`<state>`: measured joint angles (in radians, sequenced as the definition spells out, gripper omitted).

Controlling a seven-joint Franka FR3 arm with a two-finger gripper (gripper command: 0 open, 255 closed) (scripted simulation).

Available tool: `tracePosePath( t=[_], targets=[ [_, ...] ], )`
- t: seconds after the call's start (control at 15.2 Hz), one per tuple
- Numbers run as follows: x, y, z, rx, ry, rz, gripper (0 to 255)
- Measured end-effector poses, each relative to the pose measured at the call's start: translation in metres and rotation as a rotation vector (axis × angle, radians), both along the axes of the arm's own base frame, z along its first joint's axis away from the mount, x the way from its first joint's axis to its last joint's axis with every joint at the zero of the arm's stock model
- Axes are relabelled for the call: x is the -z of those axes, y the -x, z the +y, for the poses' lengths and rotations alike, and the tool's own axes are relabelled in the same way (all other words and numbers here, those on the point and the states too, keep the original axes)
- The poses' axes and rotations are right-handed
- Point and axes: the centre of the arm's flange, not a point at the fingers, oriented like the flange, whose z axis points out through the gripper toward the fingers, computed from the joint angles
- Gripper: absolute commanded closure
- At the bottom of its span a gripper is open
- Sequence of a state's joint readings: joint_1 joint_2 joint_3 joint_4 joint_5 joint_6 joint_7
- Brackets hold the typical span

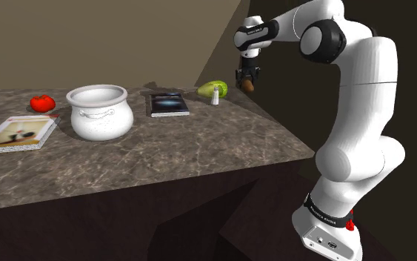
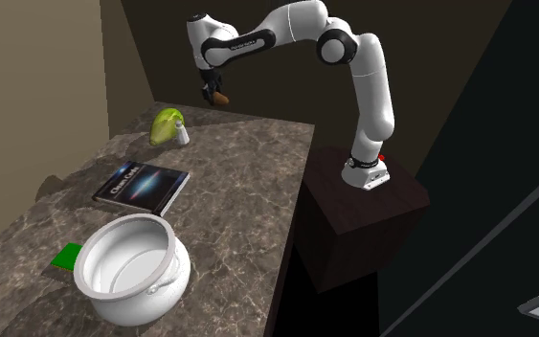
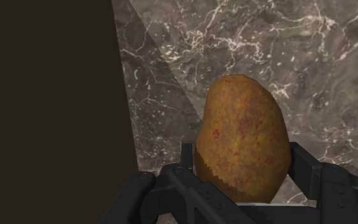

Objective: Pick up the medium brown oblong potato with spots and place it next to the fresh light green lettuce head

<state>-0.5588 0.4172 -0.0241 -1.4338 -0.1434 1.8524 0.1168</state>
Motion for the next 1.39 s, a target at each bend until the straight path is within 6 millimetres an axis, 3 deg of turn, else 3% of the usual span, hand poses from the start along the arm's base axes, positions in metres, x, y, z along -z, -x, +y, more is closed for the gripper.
tracePosePath(
  t=[1.39],
  targets=[
    [0.109,0.001,-0.001,0.000,0.000,0.000,255]
  ],
)
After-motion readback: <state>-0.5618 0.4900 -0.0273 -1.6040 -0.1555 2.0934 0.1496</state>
